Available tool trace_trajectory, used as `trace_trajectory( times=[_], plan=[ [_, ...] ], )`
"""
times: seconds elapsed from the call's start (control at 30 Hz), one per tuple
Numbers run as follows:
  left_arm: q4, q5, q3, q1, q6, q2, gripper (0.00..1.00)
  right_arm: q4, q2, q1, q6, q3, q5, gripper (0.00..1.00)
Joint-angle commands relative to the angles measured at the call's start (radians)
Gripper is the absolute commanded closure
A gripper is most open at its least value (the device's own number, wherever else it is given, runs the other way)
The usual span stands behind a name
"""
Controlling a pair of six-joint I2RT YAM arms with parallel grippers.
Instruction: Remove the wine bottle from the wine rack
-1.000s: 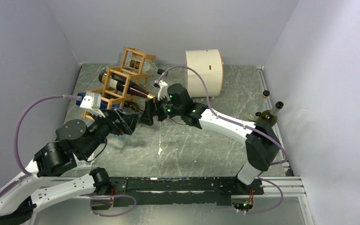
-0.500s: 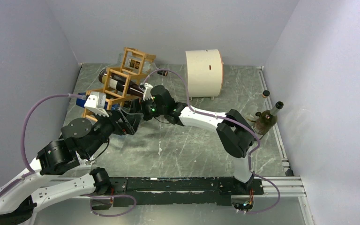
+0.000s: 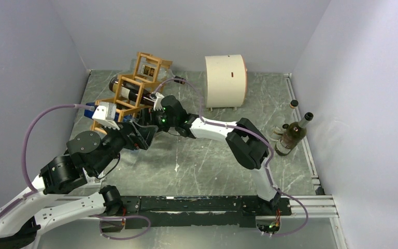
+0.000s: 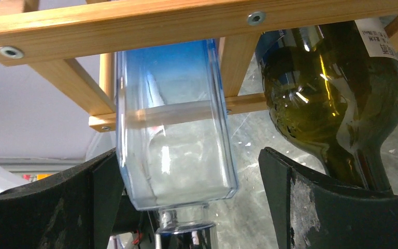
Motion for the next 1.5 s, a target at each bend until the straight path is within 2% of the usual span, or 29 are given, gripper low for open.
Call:
trace_trajectory(
  times=[0.0,0.2,0.33,0.6,0.8,0.97,1.13,1.27,1.47],
  plan=[
    [-0.007,0.005,0.018,0.003,0.003,0.004,0.01,0.057,0.036,0.002,0.041,0.041,0.000,0.00],
    [-0.005,0.008,0.013,0.003,-0.003,0.002,0.01,0.098,0.075,0.006,0.081,0.069,-0.026,0.03],
    [-0.011,0.013,0.017,0.003,-0.008,0.005,0.01,0.101,0.082,0.006,0.094,0.067,-0.017,0.10],
    [-0.019,0.019,0.015,0.003,-0.023,0.007,0.01,0.158,0.021,0.002,0.104,-0.006,-0.047,0.48],
    [-0.012,0.019,-0.002,0.003,-0.013,0.013,0.01,0.230,-0.076,-0.021,0.127,-0.145,-0.094,0.70],
    [-0.016,0.020,-0.009,0.003,-0.008,0.021,0.01,0.226,-0.193,-0.049,0.099,-0.254,-0.153,0.81],
    [-0.011,0.013,-0.014,0.003,0.007,0.024,0.01,0.221,-0.322,-0.089,0.080,-0.376,-0.230,0.99],
    [0.002,0.010,-0.014,0.003,0.026,0.034,0.01,0.254,-0.430,-0.140,0.104,-0.474,-0.312,1.00],
    [0.019,0.027,-0.006,0.003,0.048,0.072,0.01,0.192,-0.537,-0.210,0.099,-0.561,-0.400,1.00]
  ],
)
